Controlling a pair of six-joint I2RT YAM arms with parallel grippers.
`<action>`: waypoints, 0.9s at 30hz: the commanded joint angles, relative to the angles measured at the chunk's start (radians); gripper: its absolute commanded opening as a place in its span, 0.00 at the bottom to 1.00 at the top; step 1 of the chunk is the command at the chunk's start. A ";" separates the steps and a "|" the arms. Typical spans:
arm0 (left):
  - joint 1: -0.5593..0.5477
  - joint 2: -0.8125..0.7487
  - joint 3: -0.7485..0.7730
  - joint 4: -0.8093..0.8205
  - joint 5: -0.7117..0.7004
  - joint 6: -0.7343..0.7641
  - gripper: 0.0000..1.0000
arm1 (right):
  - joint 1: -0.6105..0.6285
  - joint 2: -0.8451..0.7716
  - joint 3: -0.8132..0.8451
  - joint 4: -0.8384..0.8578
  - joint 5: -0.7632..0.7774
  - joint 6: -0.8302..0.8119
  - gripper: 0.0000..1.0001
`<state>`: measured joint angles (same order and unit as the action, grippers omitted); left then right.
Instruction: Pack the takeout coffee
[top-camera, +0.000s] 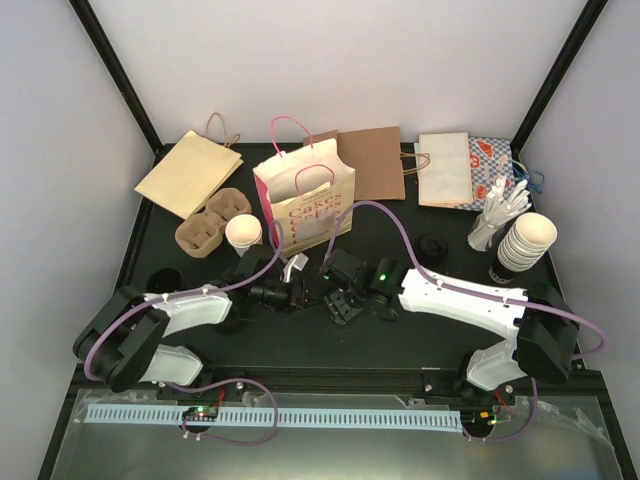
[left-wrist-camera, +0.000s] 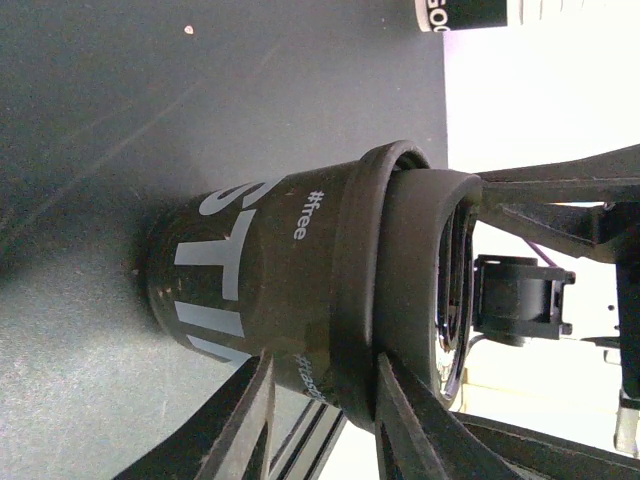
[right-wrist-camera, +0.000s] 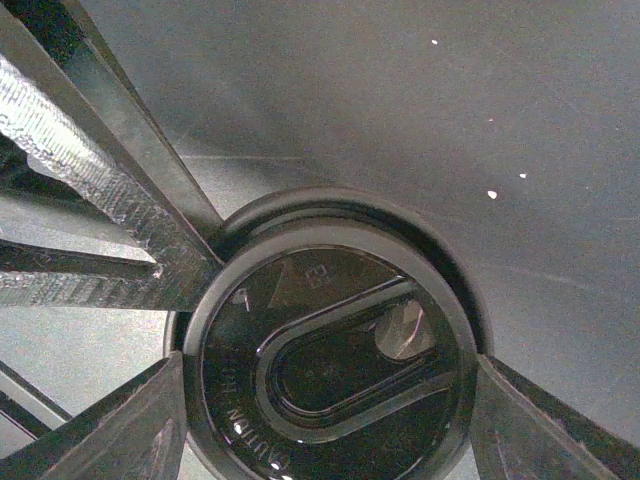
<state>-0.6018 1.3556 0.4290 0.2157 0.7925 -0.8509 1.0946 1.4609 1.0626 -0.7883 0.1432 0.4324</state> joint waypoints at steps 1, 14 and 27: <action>-0.008 0.105 -0.104 -0.028 -0.174 -0.048 0.27 | -0.004 0.101 -0.065 -0.037 -0.149 -0.015 0.73; -0.017 0.054 -0.126 -0.024 -0.202 -0.071 0.23 | -0.005 0.132 -0.066 -0.036 -0.168 -0.026 0.74; 0.017 -0.235 0.022 -0.167 -0.180 0.040 0.38 | -0.005 0.076 -0.085 -0.016 -0.143 -0.102 0.75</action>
<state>-0.6067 1.1492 0.3901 0.1368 0.6369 -0.8604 1.0821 1.4708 1.0573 -0.7071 0.1211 0.3477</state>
